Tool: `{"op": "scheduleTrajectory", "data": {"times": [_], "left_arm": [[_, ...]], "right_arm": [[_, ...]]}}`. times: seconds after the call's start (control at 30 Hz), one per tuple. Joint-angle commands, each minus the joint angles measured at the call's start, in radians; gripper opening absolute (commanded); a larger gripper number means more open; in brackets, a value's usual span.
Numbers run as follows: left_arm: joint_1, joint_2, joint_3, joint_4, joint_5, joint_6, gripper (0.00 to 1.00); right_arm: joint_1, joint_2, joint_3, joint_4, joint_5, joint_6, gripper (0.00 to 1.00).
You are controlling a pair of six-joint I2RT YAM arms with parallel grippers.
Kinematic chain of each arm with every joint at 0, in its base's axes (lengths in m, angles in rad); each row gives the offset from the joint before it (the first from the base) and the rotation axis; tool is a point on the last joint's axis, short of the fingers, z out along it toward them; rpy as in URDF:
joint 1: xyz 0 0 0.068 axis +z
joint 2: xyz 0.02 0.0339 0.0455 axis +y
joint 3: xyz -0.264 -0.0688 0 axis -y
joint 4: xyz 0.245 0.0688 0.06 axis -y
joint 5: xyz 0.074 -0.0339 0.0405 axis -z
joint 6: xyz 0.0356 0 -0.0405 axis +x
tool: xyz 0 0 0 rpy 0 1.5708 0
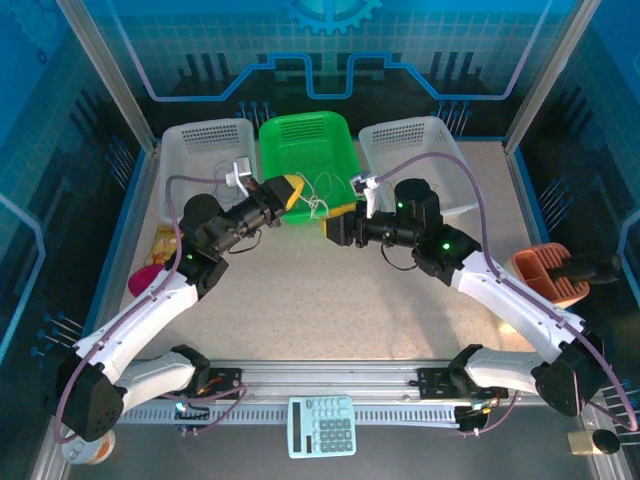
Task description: Untangle the cables
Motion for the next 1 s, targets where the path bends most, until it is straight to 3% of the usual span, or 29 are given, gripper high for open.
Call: {"op": "scheduleTrajectory", "data": {"times": [0.0, 0.1, 0.23, 0.4, 0.57, 0.87, 0.97], "left_arm": [[-0.005, -0.004, 0.037, 0.059, 0.024, -0.013, 0.00], [-0.004, -0.008, 0.033, 0.056, 0.025, -0.011, 0.00], [-0.004, -0.014, 0.024, 0.050, 0.016, -0.010, 0.00], [0.022, -0.030, 0.030, 0.023, 0.005, 0.015, 0.00], [0.095, -0.088, 0.024, -0.007, -0.029, 0.036, 0.00], [0.157, -0.155, 0.016, -0.088, -0.058, 0.070, 0.00], [0.181, -0.160, 0.049, -0.121, -0.055, 0.093, 0.00]], "right_arm": [[-0.025, 0.024, 0.033, 0.071, -0.031, 0.032, 0.45], [-0.035, 0.047, 0.041, 0.094, -0.040, 0.053, 0.34], [-0.052, 0.061, 0.040, 0.117, -0.040, 0.087, 0.00], [-0.103, 0.001, -0.025, 0.062, 0.142, 0.165, 0.00], [-0.195, -0.137, -0.192, 0.038, 0.363, 0.353, 0.00], [-0.221, -0.318, -0.295, -0.063, 0.605, 0.448, 0.00], [-0.236, -0.334, -0.294, -0.111, 0.600, 0.432, 0.00]]}}
